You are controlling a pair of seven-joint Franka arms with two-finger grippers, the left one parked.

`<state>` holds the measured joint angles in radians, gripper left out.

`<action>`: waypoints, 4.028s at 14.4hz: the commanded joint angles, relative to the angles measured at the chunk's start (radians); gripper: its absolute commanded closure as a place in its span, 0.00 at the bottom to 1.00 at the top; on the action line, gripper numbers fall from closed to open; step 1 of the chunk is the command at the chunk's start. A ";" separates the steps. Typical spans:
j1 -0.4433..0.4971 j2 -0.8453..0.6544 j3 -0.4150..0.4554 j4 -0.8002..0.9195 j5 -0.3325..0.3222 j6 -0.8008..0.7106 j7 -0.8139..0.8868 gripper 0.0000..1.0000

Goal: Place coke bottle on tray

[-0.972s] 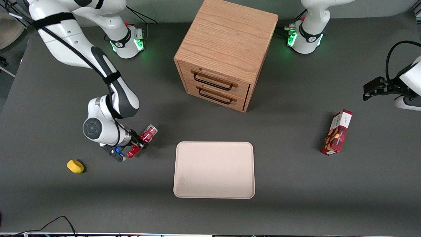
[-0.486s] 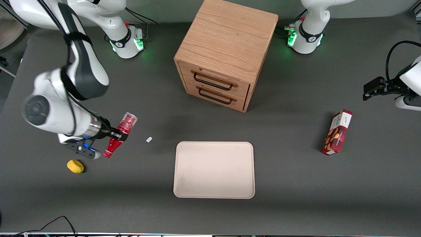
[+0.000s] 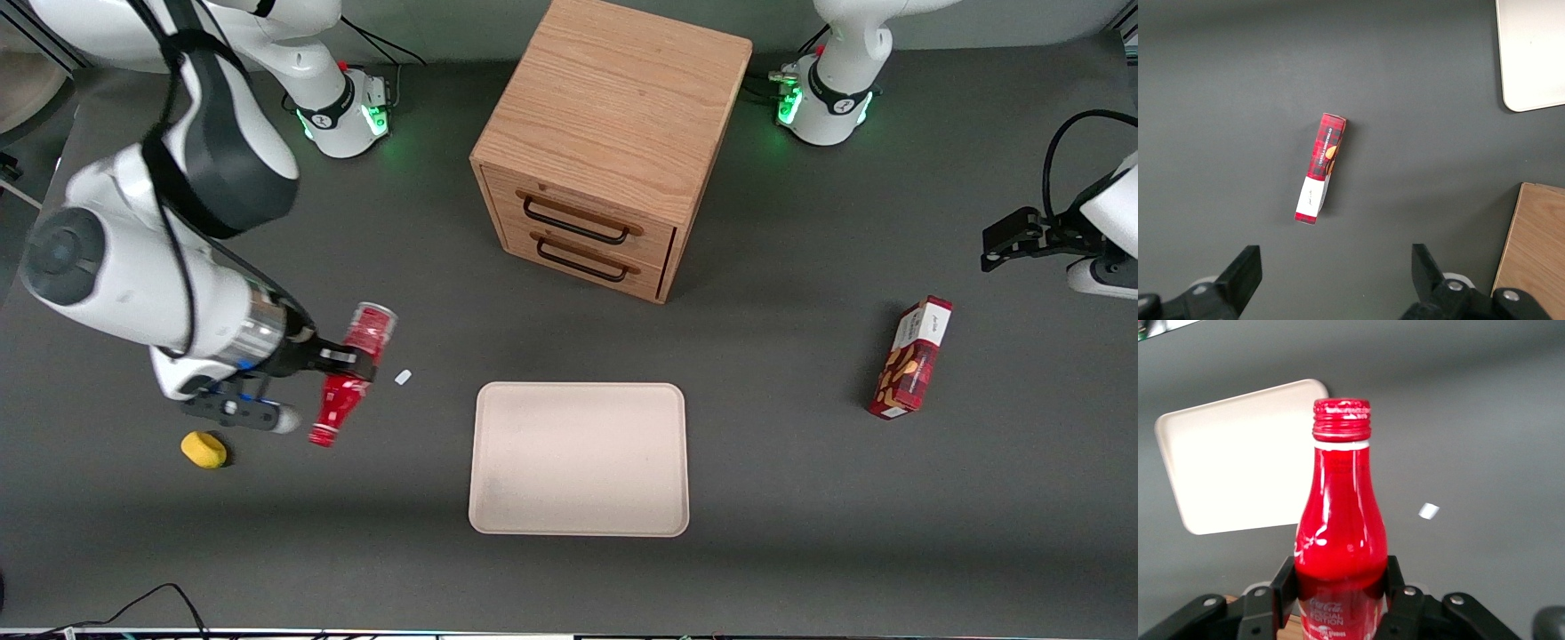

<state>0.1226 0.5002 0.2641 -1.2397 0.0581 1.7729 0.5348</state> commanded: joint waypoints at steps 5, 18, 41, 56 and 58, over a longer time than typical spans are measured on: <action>0.052 0.337 0.061 0.144 -0.154 0.253 -0.027 1.00; 0.101 0.537 0.058 0.135 -0.291 0.453 0.017 1.00; 0.095 0.526 0.060 0.132 -0.386 0.481 0.050 0.00; -0.054 -0.167 -0.047 0.060 -0.167 -0.306 -0.035 0.00; -0.054 -0.244 -0.127 0.056 -0.085 -0.400 -0.036 0.00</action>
<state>0.0738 0.3566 0.2046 -1.1150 -0.1038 1.4266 0.5169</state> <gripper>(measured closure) 0.000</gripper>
